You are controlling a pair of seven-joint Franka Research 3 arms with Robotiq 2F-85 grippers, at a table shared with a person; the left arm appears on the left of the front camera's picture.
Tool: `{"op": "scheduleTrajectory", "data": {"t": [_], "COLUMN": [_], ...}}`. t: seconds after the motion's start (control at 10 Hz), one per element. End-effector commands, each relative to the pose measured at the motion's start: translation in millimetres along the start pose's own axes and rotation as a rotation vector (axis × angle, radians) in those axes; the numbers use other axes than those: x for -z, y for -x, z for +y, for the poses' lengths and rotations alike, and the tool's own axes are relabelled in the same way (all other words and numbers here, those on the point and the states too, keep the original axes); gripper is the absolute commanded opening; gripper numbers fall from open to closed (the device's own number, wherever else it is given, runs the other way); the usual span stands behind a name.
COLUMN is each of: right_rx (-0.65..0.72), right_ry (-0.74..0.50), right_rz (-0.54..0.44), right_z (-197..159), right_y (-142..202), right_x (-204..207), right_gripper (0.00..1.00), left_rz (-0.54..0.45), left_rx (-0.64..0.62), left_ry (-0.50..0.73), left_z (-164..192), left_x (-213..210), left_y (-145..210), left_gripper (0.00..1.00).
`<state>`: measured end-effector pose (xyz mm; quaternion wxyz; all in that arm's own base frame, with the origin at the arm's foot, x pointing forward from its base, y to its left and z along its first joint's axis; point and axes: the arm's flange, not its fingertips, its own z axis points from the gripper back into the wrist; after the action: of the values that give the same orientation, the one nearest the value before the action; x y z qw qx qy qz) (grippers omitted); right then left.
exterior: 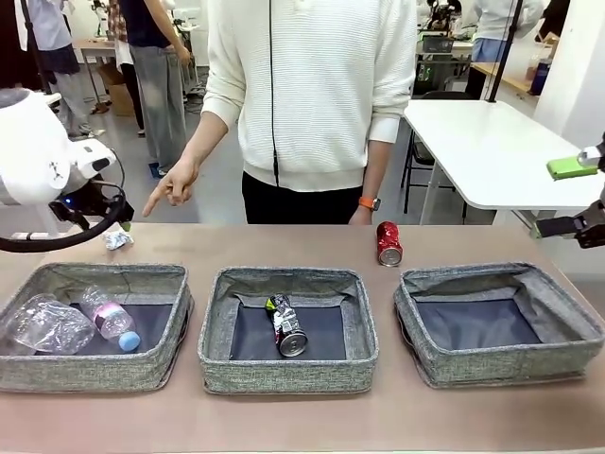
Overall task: Sort the waste into the appropriate baskets.
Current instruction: Pick up the waste item pointed out by the person.
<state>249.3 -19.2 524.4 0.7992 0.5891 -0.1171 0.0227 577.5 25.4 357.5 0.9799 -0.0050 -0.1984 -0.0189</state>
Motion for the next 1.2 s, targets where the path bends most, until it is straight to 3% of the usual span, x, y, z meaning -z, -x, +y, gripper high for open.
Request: {"op": "scheduleTrajectory", "data": {"t": [0.0, 0.4, 1.1], "right_rx": [-0.013, -0.013, -0.013], "right_ry": [-0.006, -0.006, -0.006], "right_rz": [-0.012, -0.012, -0.012], "right_z": [3, 3, 3], "right_y": [-4, -4, -4], "right_x": [2, 2, 2], "right_gripper": [1.0, 1.0, 1.0], "left_rz": [-0.026, -0.03, 0.03], "left_rx": [-0.014, -0.063, -0.071], "left_ry": [-0.021, -0.078, -0.066], "left_z": [1, 15, 22], "left_x": [8, 36, 64], "left_y": [-17, -33, -35], "left_gripper": [1.0, 1.0, 1.0]}}
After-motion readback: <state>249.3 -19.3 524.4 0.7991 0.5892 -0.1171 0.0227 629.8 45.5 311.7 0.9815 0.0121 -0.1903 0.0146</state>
